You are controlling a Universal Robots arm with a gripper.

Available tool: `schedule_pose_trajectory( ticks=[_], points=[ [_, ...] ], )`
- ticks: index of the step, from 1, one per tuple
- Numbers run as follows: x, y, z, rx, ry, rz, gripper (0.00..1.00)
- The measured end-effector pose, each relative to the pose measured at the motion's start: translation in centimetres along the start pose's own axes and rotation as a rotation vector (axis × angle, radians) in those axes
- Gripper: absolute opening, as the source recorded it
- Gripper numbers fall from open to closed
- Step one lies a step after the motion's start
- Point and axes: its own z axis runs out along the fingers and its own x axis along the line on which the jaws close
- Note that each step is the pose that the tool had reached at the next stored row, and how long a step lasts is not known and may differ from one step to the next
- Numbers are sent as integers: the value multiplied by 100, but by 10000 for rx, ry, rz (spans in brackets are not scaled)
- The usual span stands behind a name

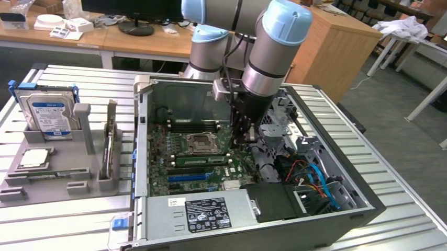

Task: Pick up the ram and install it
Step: 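Press down the ram until it locks into place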

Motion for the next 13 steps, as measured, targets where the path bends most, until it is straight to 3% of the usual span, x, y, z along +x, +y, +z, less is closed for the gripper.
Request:
schedule_pose_trajectory(
  ticks=[13],
  points=[
    [2,-3,83,4,1,0,11]
  ],
)
